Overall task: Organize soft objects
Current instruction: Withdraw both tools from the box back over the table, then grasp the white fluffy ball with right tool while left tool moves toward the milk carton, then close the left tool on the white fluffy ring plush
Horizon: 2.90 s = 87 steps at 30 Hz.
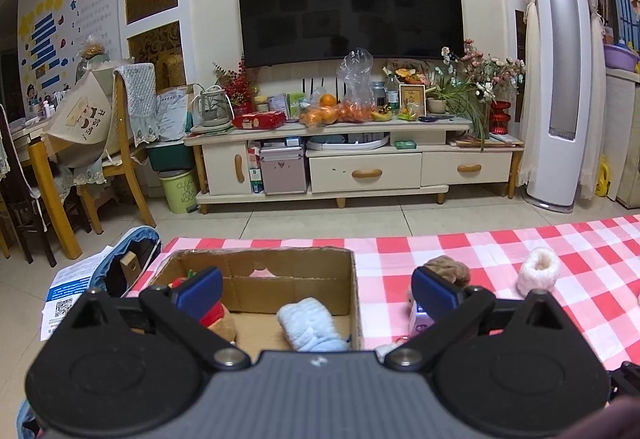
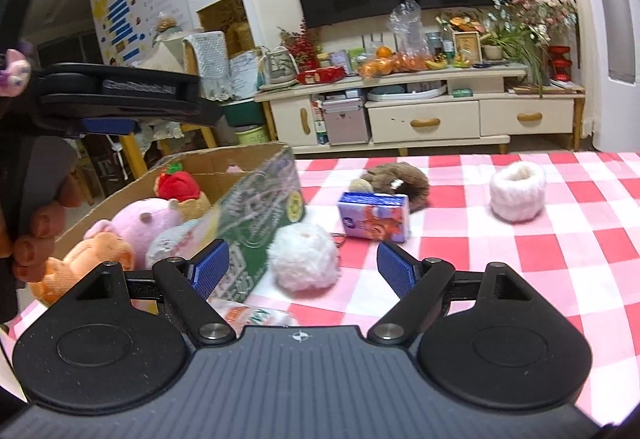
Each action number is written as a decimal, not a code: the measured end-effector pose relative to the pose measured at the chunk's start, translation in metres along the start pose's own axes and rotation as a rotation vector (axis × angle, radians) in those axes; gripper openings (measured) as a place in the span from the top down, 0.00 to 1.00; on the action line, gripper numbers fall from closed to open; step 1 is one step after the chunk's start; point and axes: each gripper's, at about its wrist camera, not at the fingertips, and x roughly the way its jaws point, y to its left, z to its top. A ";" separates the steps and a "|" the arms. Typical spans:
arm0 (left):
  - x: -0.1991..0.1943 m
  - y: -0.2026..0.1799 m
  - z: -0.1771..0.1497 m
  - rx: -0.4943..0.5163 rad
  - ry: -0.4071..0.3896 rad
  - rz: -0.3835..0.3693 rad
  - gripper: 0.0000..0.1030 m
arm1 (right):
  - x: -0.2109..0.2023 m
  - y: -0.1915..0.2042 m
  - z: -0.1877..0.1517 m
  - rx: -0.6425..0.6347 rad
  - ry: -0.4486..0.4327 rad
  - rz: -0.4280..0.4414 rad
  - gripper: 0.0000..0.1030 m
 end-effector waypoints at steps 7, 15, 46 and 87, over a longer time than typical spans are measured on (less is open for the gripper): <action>-0.004 -0.001 -0.004 -0.009 -0.012 0.005 0.01 | 0.017 -0.011 -0.004 0.031 0.016 -0.019 0.02; -0.008 0.001 -0.006 -0.046 -0.019 -0.018 0.01 | 0.068 -0.022 -0.003 0.018 0.094 0.099 0.02; -0.002 -0.035 -0.019 0.005 0.014 -0.083 0.01 | 0.088 -0.070 -0.005 0.019 0.130 0.011 0.46; 0.138 -0.244 -0.025 0.071 0.155 -0.254 0.01 | 0.021 -0.246 -0.022 0.187 0.073 -0.362 0.03</action>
